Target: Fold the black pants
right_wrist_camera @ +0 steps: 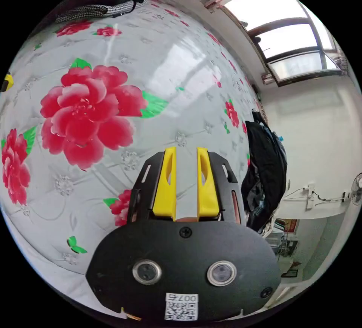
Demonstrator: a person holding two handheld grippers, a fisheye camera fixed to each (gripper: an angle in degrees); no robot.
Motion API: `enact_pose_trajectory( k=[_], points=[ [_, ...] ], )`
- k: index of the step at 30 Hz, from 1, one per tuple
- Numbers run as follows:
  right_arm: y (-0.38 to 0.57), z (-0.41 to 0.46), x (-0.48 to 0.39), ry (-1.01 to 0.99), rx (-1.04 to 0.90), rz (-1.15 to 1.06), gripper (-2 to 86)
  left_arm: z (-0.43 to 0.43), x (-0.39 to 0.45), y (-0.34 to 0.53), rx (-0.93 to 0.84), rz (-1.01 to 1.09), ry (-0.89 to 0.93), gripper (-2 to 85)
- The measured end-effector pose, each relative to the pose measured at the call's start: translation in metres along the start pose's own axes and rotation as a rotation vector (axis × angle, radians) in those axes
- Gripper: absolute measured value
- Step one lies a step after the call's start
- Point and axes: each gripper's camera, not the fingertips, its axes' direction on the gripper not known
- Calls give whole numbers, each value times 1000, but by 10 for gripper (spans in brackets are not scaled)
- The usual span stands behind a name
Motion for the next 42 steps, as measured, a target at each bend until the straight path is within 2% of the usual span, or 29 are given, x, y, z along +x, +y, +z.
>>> enact_pose_trajectory(
  k=[8,13,18,22,26,28,32,34,38,39,42],
  points=[
    [67,88,97,233,-242,97,80,49,51,-38,-68,43,-31,-10],
    [110,161,196,421,-416,112,94,79,79,-64,-112,62,-60,-10],
    [134,215,285,451,-503,223,106,113,100,-89,-171,8,13,-10],
    [137,256,331,477,-564,229,100,134,109,-104,-222,-38,47,-10],
    [138,287,335,404,-658,50,53,134,115,-111,-247,-44,-8,-10],
    [138,285,332,405,-623,-38,28,129,115,-109,-230,-52,-18,-10],
    [140,264,327,284,-526,-42,9,117,108,-97,-210,-106,20,-10],
    [144,247,324,164,-477,21,4,110,103,-89,-202,-123,37,-10],
    [152,211,312,95,-386,50,0,85,94,-70,-165,-125,82,-10],
    [154,195,311,50,-338,78,0,76,90,-63,-154,-125,97,-10],
    [148,137,296,-308,-92,93,-1,51,78,-43,-124,-141,126,-10]
  ],
)
